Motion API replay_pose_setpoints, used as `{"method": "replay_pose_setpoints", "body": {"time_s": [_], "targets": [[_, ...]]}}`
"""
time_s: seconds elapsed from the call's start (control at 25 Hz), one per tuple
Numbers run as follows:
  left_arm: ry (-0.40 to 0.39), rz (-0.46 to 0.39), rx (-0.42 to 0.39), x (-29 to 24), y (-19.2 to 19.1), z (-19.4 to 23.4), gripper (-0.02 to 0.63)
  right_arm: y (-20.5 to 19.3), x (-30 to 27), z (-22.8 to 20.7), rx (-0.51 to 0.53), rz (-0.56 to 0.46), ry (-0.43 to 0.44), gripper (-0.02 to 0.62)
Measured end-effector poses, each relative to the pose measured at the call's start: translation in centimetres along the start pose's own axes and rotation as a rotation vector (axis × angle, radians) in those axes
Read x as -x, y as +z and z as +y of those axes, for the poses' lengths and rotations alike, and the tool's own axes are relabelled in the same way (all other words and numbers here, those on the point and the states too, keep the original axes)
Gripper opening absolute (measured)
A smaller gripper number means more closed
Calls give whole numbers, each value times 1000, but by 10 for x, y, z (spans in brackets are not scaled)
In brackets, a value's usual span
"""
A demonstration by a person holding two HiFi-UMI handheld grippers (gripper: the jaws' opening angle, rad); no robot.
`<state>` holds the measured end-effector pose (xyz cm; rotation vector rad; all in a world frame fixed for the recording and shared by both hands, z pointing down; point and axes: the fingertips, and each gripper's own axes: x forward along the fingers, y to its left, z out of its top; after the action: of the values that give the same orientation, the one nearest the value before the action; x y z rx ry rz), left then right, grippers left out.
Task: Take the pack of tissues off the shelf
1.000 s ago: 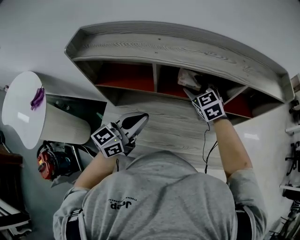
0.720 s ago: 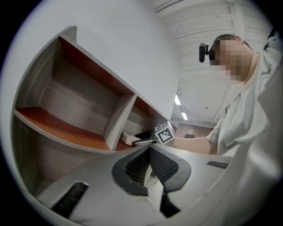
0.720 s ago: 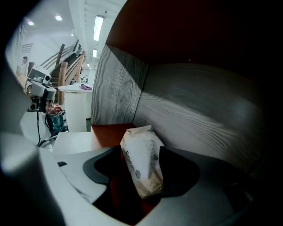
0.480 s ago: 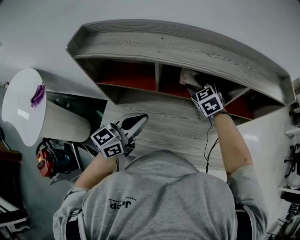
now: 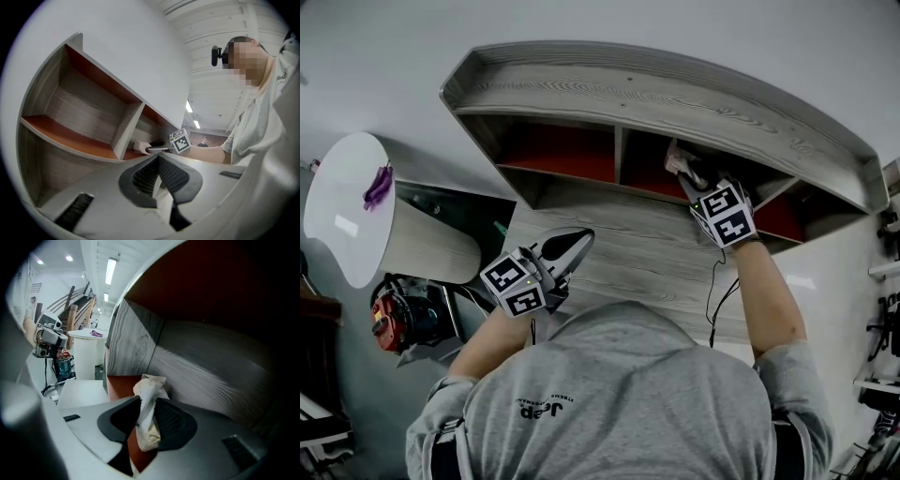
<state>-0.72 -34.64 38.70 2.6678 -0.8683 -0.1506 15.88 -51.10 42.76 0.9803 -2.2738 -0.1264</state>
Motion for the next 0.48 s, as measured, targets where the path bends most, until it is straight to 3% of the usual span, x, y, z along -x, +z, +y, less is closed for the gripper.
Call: {"method": "replay_pose_setpoints", "body": {"time_s": [0.48], "targets": [[81, -55, -26, 27, 10, 7, 29, 35, 44, 51, 56, -93, 107, 129]]}}
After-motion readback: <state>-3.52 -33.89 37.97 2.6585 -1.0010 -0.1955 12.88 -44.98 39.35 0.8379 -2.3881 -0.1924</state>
